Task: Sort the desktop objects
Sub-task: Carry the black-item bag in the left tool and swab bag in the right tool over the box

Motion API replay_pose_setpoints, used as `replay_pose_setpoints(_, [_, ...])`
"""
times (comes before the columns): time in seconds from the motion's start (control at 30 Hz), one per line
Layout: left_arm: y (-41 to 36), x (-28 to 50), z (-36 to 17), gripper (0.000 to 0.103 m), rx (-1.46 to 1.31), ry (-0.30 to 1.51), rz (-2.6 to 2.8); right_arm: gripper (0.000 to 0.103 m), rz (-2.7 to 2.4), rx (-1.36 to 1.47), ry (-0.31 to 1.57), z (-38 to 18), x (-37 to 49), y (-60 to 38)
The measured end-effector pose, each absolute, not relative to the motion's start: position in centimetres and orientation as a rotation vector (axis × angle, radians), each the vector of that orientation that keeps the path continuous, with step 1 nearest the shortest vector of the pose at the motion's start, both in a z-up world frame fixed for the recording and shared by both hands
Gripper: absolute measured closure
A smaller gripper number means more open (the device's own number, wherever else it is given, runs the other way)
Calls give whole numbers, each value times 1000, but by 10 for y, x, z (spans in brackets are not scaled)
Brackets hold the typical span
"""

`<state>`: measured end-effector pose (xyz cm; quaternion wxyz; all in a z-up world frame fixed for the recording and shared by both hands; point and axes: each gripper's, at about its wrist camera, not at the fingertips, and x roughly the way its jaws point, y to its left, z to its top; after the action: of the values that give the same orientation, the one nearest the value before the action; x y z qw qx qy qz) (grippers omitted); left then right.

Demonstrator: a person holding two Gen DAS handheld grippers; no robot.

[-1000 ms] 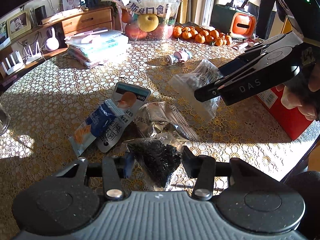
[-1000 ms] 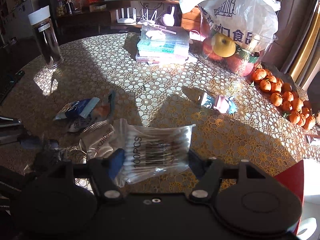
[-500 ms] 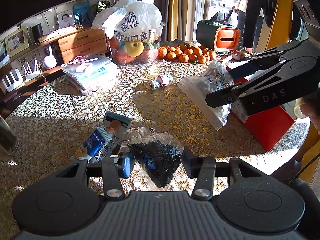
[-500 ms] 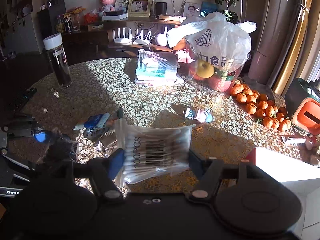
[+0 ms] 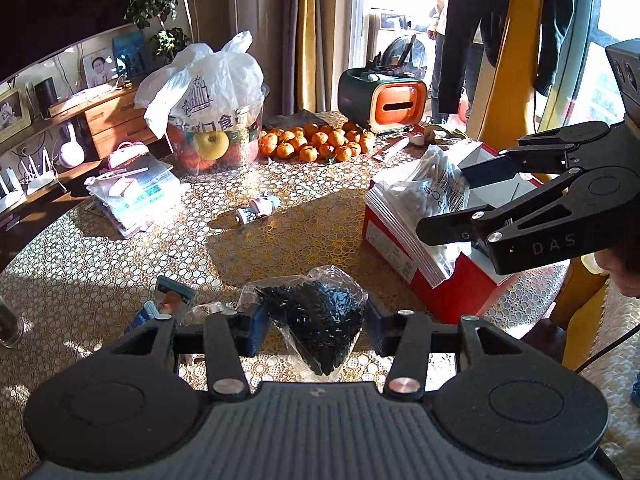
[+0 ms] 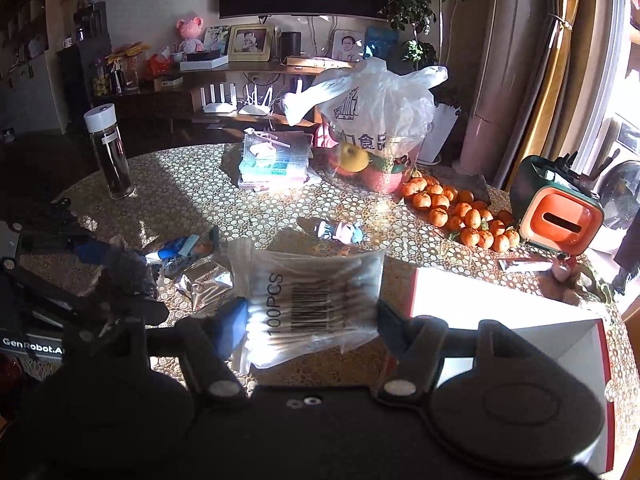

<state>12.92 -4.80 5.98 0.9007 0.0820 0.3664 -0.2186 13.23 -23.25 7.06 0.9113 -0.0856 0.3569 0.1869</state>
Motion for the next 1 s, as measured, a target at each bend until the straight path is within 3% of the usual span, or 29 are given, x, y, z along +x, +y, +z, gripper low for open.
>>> replay_pose_setpoints(0.43, [-126, 123, 68, 55, 212, 755, -568, 35, 276, -127, 732, 76, 106, -312])
replay_pose_setpoints(1.0, [-225, 155, 40, 55, 268, 800, -681, 35, 150, -81, 804, 43, 113, -399])
